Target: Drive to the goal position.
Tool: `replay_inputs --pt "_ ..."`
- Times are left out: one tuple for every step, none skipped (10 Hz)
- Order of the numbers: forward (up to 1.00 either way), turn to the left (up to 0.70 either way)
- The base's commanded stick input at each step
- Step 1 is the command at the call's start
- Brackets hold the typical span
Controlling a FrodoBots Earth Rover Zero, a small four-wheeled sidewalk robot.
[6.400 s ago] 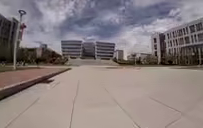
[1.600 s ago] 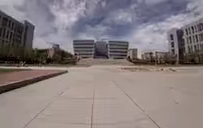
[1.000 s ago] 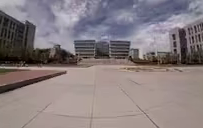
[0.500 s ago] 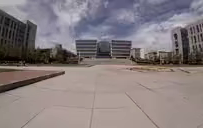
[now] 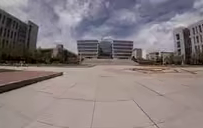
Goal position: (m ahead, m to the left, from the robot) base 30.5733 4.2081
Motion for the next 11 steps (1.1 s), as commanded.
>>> replay_inputs --pt "1.0 0.0" --pt "1.0 0.0" --pt "1.0 0.0" --pt "1.0 0.0" --pt "1.0 0.0" --pt "1.0 0.0" --pt "1.0 0.0" --pt "1.0 0.0" --pt "1.0 0.0" --pt "1.0 0.0" --pt "1.0 0.0"
